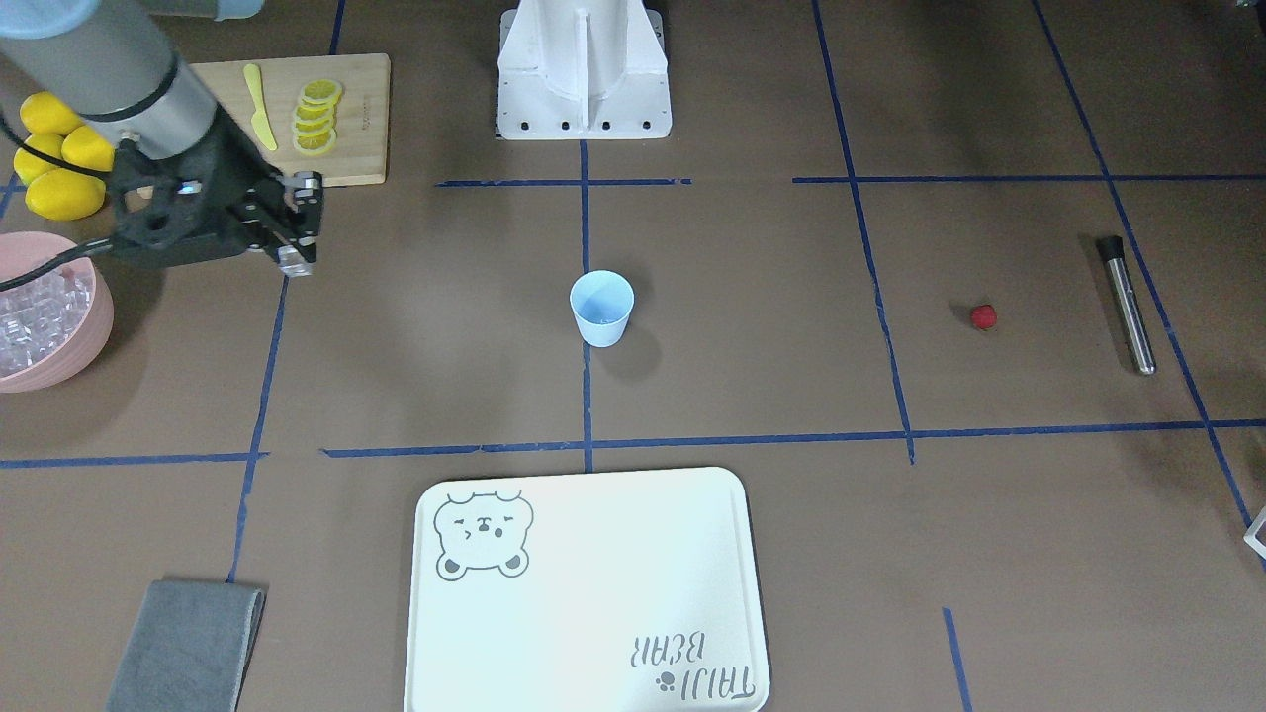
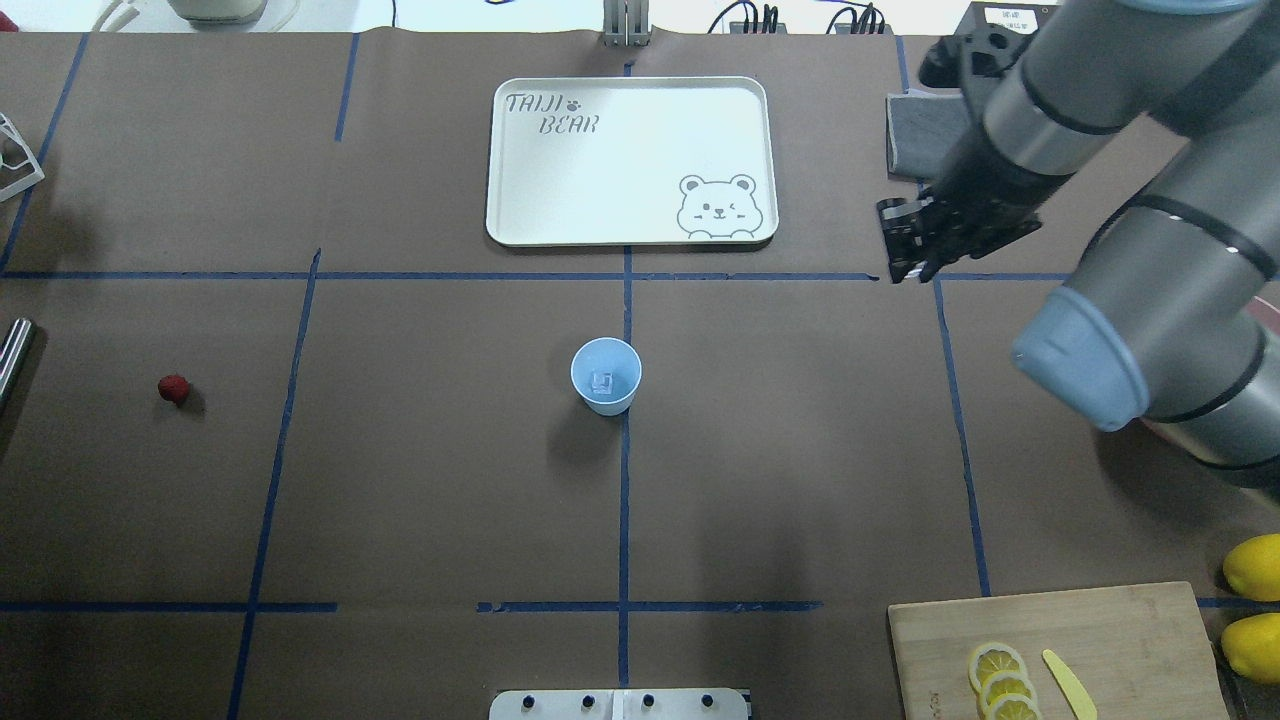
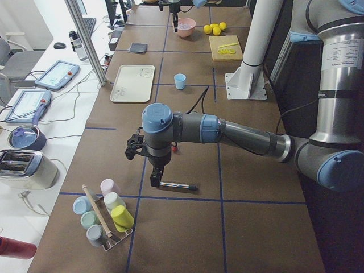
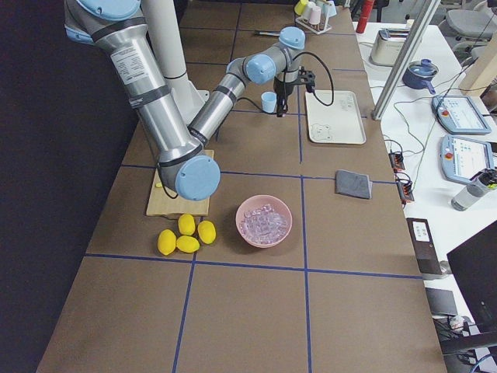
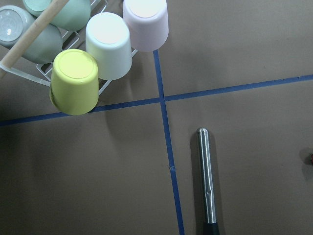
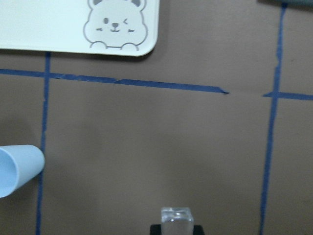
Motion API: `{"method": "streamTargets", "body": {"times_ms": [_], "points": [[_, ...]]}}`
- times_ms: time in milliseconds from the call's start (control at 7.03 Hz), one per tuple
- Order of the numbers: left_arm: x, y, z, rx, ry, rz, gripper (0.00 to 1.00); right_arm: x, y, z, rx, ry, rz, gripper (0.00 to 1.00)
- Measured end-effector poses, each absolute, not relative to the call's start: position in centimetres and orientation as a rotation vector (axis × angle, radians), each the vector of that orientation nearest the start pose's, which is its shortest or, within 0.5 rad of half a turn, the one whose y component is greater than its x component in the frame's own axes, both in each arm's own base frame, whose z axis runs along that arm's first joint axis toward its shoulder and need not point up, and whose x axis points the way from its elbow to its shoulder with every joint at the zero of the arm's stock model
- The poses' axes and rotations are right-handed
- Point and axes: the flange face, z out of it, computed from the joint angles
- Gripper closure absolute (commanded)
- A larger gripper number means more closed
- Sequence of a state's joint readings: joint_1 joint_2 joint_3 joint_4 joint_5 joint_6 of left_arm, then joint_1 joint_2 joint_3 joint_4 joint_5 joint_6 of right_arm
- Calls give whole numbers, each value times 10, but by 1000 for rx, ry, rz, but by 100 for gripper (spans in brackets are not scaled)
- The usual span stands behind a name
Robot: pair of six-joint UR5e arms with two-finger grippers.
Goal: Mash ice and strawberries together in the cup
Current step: 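Carry the ice cube with the right gripper over the blue cup, then open the right gripper to drop the ice cube into the cup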
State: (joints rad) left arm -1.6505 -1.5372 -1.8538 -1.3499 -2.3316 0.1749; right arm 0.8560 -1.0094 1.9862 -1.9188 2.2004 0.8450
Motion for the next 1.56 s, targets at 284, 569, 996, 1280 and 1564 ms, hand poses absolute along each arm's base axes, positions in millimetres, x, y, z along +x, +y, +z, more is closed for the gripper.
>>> {"method": "streamTargets", "body": {"times_ms": [284, 569, 996, 1280, 1564], "points": [[-102, -462, 559, 125, 751, 100, 0, -434, -459, 136, -9, -819, -21, 100], [-101, -462, 559, 124, 751, 98, 0, -512, -437, 113, -7, -769, -15, 100], [-101, -462, 561, 122, 750, 98, 0, -573, -449, 112, -8, -763, -9, 100], [-101, -462, 561, 122, 750, 98, 0, -586, -444, 115, -16, -752, -13, 96], [-101, -463, 560, 124, 750, 99, 0, -592, -442, 118, -17, -740, -6, 57]]}}
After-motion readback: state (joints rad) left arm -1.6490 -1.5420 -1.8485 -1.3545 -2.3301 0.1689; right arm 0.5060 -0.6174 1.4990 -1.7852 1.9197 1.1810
